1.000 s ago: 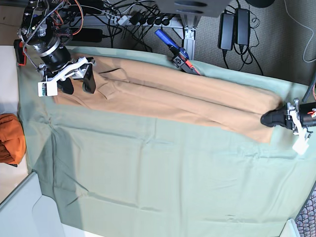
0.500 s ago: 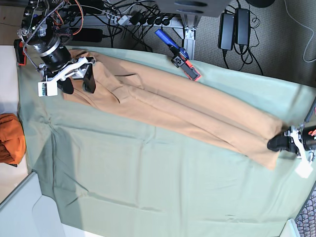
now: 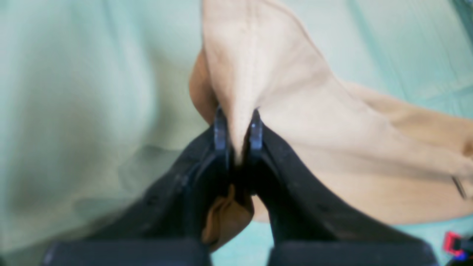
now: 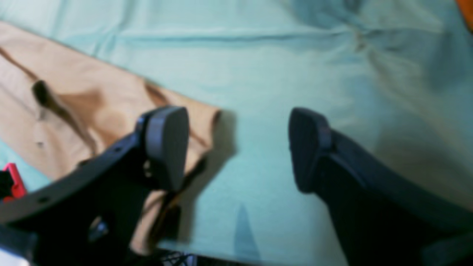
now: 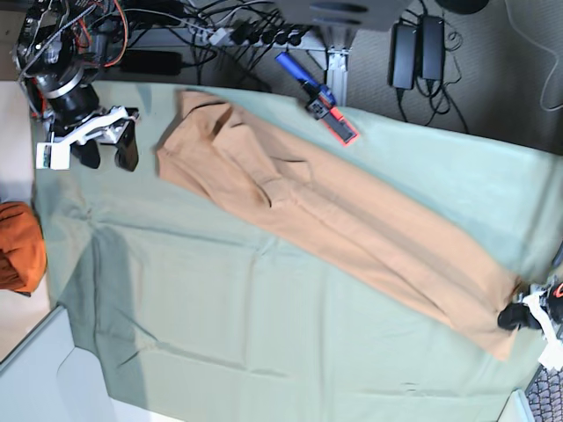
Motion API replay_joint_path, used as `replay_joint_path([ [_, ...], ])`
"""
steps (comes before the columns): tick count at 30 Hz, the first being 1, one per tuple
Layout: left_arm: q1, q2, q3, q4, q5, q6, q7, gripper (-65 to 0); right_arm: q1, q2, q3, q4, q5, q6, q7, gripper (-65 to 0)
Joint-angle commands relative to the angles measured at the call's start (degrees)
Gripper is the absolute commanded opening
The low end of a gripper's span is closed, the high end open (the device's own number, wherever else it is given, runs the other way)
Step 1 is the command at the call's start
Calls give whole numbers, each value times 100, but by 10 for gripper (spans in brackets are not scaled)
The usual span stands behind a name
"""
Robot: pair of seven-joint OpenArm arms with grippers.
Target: Fold the T-shirt properly
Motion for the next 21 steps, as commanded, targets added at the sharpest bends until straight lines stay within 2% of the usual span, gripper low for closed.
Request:
replay_joint_path([
  [1,-264,-107,79,-28,66,-54,-188,-650,11,79,105,92,125,538,81,-226],
  [6,-671,-109,605,-334,337,-54,-256,-650,-7,81,251,92,125,538,63,-226],
  [9,-695,-101,656,-142,-229,-54,234,-650,-7,79,251,92,122,538,63,-226],
  [11,-612,-87,662,223,-730,-54,750,-650,-7,79,251,92,122,538,66,-226],
  [13,-407,-87,667,774,-1014,-54,975,-650,-4,79,251,92,120,538,66,-226],
  [17,149,31,684,1954,-964,-54,1086,-650,-2,79,251,92,120,538,70,-226],
  [21,590,291,789,2577,-697,-54,1104,-650,-2,76,251,92,120,538,90,-226],
])
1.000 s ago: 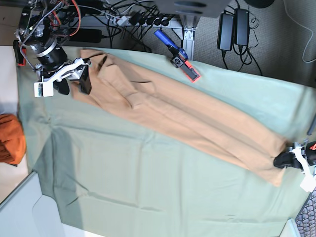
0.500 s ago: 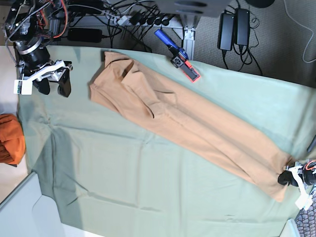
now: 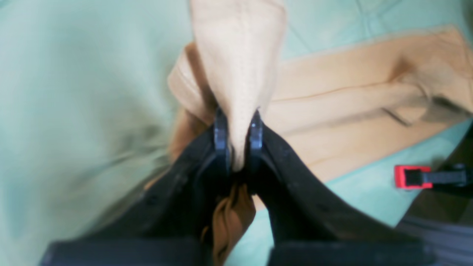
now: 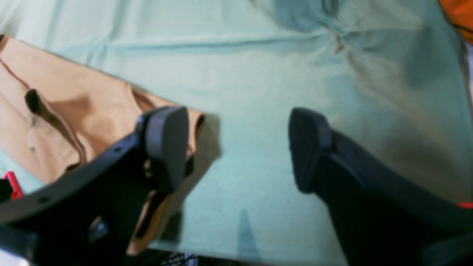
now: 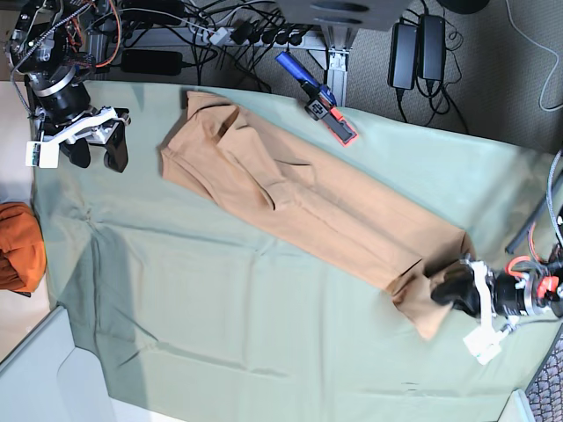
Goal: Fold the T-shirt properly
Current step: 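Carry the hem end with the left gripper toward the collar end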
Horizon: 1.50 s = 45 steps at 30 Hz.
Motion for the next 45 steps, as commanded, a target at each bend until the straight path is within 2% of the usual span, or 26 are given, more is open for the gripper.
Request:
replay_joint_path([
  [1,-63,-24,2,173,-96,-52,-103,-650,-2,92,59,92,59,535,142,-226],
  [12,103,737,955,385,293,-52,-129,-650,-2,92,59,92,42,533,164,-226],
  [16,103,898,1012,385,540,-52,-267,-650,-2,92,59,92,44,535,162,-226],
  [26,120,1174,1014,385,481,-52,-262,-650,-2,92,57,92,42,535,164,-226],
  [27,120,1198,1014,385,457,-52,-258,-611,-2,92,57,92,42,533,164,-226],
  [30,120,1231,1014,385,444,-52,-249,-391,-2,92,59,92,42,535,164,-226],
  [31,120,1231,1014,385,428,-52,-221,-339,-2,92,57,92,42,535,164,-226],
  [32,118,1226,1014,385,337,-52,-127,-314,-2,92,57,92,37,533,164,-226],
  [41,120,1224,1012,387,-529,-52,334,-313,0,92,57,92,-2,535,212,-226],
  [45,120,1226,1012,385,-1204,-52,669,-313,0,92,57,92,0,533,229,-226],
])
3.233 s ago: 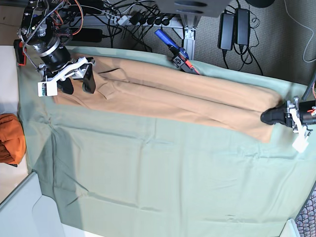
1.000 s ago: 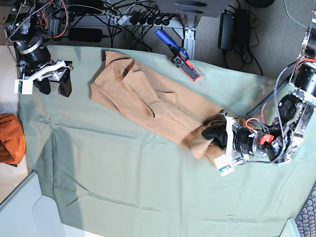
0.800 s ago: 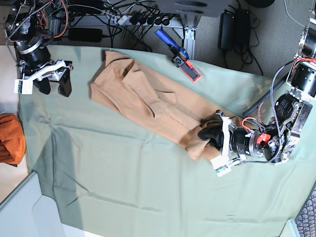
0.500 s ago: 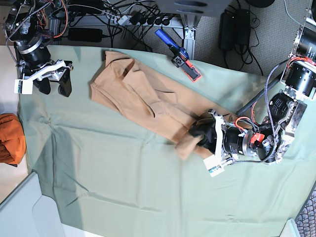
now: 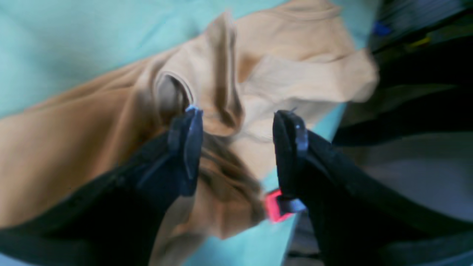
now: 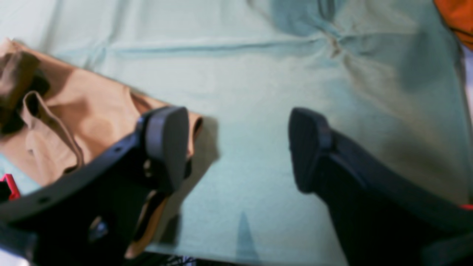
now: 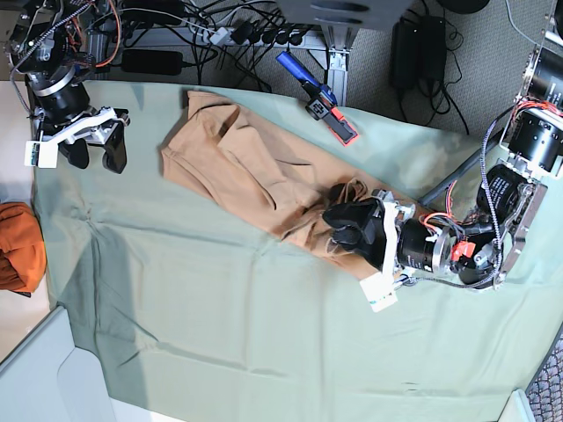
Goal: Fold the T-shirt properly
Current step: 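Carry the hem end with the left gripper toward the collar end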
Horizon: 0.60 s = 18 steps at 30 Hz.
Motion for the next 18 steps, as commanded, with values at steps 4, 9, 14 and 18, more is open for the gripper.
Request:
replay_joint_path([
  [4,-129,-22,-42,96,-623,-54,162,-314,2,92,57,92,28,535,168,-226],
  [9,-129,-22,-247,96,-820,-54,245,-314,4,92,57,92,28,535,170,-226],
  [14,-127,-24,-898,94,-730,-54,188,-315,2,92,57,92,28,535,168,-226],
  [18,-33,-87,-1023,4,-190,-54,-142,-370,2,90,57,90,31,535,170,-226],
])
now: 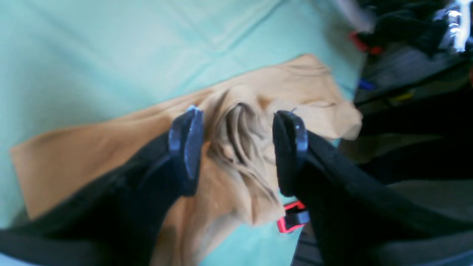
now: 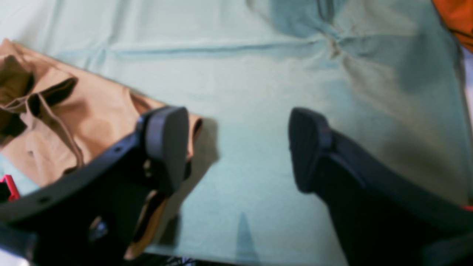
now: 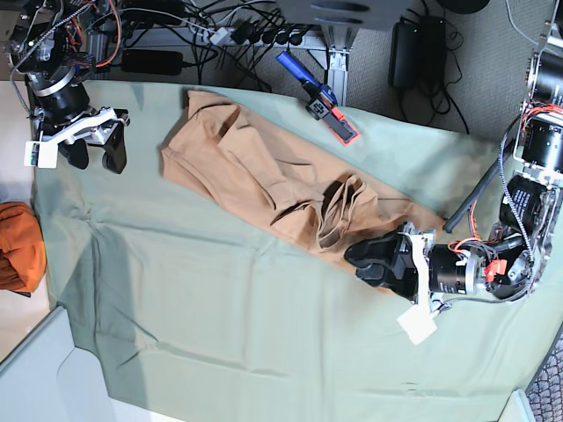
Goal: Fold the T-shirt properly
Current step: 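Carry the hem end with the left gripper toward the collar end, then grasp the collar end with the right gripper beside the left gripper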
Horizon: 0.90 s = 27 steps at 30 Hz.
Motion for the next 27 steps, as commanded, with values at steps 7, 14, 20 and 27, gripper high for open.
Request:
replay_joint_path([
  [7,573,-28,-15,4,986,-52,-1331,-650,0,57,57,92,39,533,149,-226],
  [14,719,280,-9,4,1698,-52,-1720,-650,2,-107,57,92,48,533,149,-226],
  [20,879,621,345,4,1698,-52,-1703,-650,-2,-111,57,90,46,533,146,-226],
  [27,940,1086,885,7,1696,-52,-1692,-650,-7,-114,57,87,197,531,20,-226],
])
